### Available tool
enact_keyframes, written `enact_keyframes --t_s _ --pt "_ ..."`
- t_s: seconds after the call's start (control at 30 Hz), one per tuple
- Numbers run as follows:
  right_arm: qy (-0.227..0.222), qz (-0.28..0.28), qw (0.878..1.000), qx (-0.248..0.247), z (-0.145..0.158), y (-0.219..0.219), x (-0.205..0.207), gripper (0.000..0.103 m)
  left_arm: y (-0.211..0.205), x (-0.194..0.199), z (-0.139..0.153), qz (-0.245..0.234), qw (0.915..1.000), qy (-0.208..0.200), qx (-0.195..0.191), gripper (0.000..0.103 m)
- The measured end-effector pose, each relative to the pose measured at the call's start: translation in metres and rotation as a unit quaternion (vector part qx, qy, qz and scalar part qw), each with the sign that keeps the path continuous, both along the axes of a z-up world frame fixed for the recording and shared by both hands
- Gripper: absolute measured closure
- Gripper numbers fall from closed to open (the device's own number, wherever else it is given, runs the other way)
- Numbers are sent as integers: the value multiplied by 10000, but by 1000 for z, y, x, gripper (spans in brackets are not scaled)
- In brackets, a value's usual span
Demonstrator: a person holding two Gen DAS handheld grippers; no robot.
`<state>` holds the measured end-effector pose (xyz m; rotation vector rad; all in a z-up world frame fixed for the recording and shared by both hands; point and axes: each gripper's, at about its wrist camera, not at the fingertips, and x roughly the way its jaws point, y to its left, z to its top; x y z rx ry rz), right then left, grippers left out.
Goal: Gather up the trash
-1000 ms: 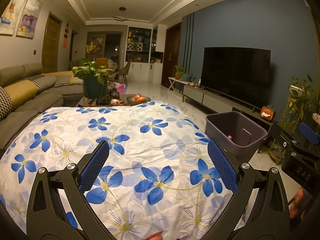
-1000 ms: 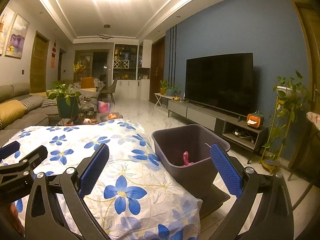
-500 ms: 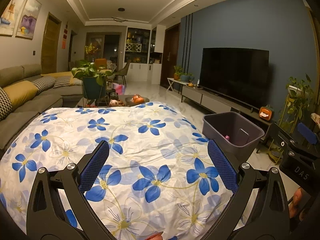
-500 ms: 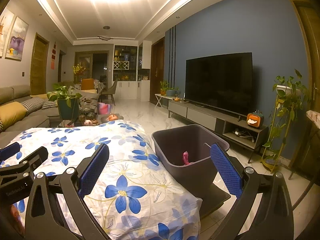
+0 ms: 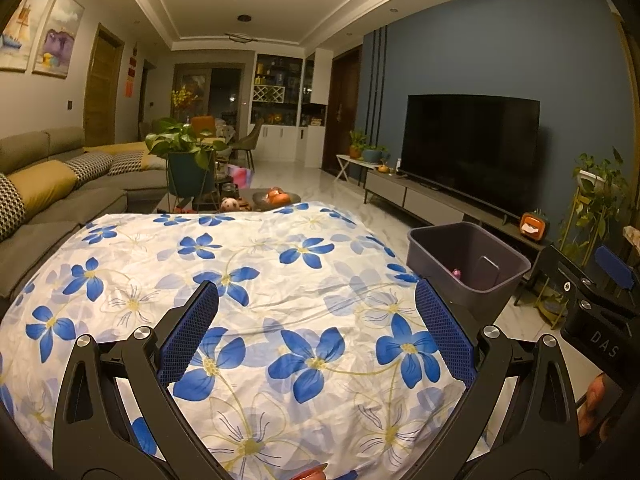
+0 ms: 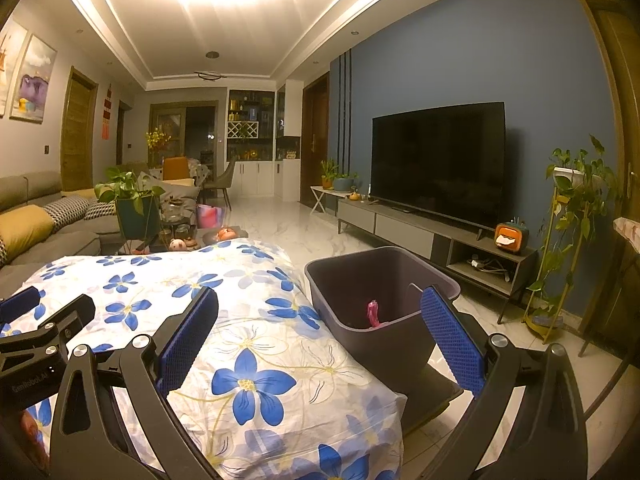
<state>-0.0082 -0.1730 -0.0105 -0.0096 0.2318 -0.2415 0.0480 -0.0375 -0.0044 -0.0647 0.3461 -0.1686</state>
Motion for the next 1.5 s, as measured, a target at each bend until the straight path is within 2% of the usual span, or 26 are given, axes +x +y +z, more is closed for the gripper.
enact_keyframes --t_s 1.5 --pt "-11 -11 10000 37 -1 2 -1 6 3 -2 0 11 10000 -11 -11 6"
